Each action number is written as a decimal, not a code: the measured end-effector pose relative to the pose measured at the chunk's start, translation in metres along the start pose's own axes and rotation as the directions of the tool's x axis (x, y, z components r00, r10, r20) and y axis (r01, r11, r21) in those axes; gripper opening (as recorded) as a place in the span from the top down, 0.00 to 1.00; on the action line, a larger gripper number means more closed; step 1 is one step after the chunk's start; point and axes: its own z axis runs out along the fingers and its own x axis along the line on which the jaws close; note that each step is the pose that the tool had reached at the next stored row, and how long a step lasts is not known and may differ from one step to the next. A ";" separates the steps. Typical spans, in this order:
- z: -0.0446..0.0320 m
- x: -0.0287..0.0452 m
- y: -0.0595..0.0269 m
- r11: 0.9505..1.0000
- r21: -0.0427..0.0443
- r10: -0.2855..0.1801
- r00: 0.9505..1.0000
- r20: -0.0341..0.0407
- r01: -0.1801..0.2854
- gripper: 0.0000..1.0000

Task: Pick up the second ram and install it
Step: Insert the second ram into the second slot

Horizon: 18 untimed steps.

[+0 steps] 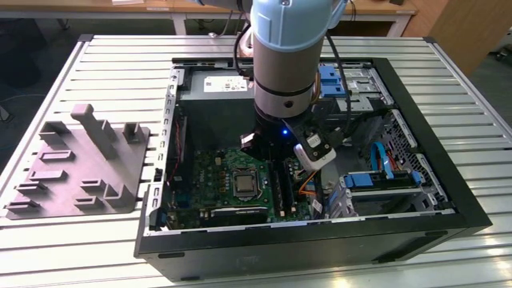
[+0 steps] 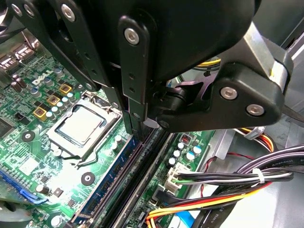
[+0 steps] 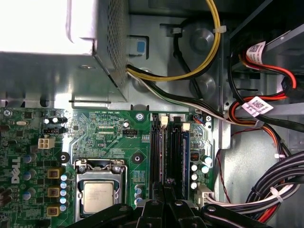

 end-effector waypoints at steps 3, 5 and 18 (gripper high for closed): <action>-0.0004 0.0000 0.0000 1.000 -0.001 0.000 1.000 0.000 0.000 0.89; -0.0009 0.0000 0.0000 1.000 -0.001 0.000 1.000 0.000 0.000 0.89; -0.0008 -0.0001 -0.0004 1.000 -0.007 0.007 1.000 0.000 -0.007 0.89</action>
